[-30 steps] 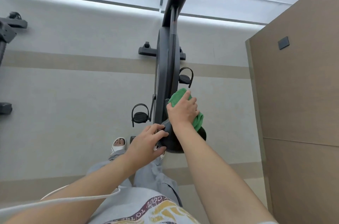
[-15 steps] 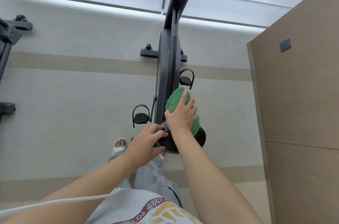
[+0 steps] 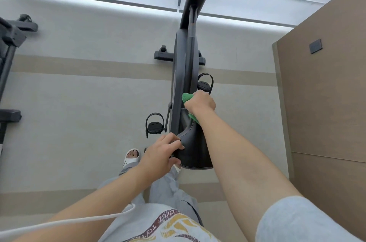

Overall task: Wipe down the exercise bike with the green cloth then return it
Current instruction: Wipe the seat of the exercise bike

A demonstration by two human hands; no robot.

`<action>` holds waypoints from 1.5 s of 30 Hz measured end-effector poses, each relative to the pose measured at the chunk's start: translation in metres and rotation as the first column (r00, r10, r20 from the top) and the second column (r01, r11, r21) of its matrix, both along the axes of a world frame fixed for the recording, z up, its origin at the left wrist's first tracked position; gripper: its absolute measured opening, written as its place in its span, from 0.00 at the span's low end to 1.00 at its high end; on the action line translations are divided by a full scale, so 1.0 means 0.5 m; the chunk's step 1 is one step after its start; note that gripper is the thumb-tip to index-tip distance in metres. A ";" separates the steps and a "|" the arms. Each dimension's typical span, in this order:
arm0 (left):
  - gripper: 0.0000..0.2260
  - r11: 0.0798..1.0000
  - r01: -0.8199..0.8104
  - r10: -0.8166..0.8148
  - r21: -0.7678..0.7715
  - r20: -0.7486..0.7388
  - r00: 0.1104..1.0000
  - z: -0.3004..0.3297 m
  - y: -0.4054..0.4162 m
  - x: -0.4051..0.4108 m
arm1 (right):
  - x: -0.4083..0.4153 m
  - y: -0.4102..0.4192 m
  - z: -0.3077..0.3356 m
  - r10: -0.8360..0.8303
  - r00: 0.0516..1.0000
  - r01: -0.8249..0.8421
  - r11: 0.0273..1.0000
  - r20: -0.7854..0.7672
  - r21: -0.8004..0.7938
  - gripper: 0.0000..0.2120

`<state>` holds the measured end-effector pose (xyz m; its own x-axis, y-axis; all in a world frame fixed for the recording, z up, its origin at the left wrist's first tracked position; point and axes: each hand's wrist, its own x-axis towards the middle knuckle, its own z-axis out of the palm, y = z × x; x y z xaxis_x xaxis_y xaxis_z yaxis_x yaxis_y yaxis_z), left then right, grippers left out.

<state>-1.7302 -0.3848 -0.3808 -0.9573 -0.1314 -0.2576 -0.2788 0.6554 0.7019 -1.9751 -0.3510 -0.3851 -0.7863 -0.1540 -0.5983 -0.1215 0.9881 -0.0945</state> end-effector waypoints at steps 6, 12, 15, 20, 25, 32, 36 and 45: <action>0.19 1.000 0.005 -0.005 -0.025 0.012 1.000 0.004 0.006 0.002 | 0.040 0.041 0.017 -0.025 0.999 0.017 0.984 -0.040 -0.177 0.15; 0.19 1.000 0.024 -0.024 -0.010 0.016 1.000 0.004 0.001 -0.001 | 0.204 0.115 0.008 0.021 0.964 -0.030 0.999 -0.263 -0.032 0.47; 0.19 1.000 0.022 -0.022 -0.004 0.012 1.000 0.002 -0.002 -0.004 | 0.199 0.097 -0.001 -0.007 0.954 0.010 1.000 -0.299 0.008 0.47; 0.19 1.000 0.019 -0.019 -0.009 0.015 1.000 0.000 -0.006 -0.007 | 0.110 0.049 -0.011 -0.090 0.967 0.068 0.993 -0.238 -0.096 0.29; 0.19 1.000 0.013 -0.013 -0.003 0.016 1.000 0.002 -0.002 -0.005 | 0.062 0.045 0.002 -0.051 0.991 0.032 0.988 -0.126 -0.149 0.11; 0.19 0.997 0.053 -0.052 -0.055 0.022 0.998 0.010 -0.002 -0.003 | 0.016 0.064 0.044 0.006 0.993 0.041 0.916 0.115 -0.399 0.15; 0.19 0.997 0.068 -0.067 -0.038 0.021 0.998 0.012 0.000 0.004 | 0.123 0.130 0.045 -0.055 0.992 -0.006 0.875 -0.112 -0.484 0.23; 0.16 0.980 0.199 -0.198 -0.011 0.046 0.979 0.023 -0.032 -0.021 | 0.372 0.368 0.059 -0.015 0.934 -0.110 0.938 -0.356 -0.330 0.30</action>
<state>-1.7409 -0.4007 -0.3690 -0.9524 0.0556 -0.2999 -0.1728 0.7117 0.6809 -1.7891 -0.1668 -0.3555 -0.9206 -0.3400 -0.1922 -0.2545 0.8955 -0.3650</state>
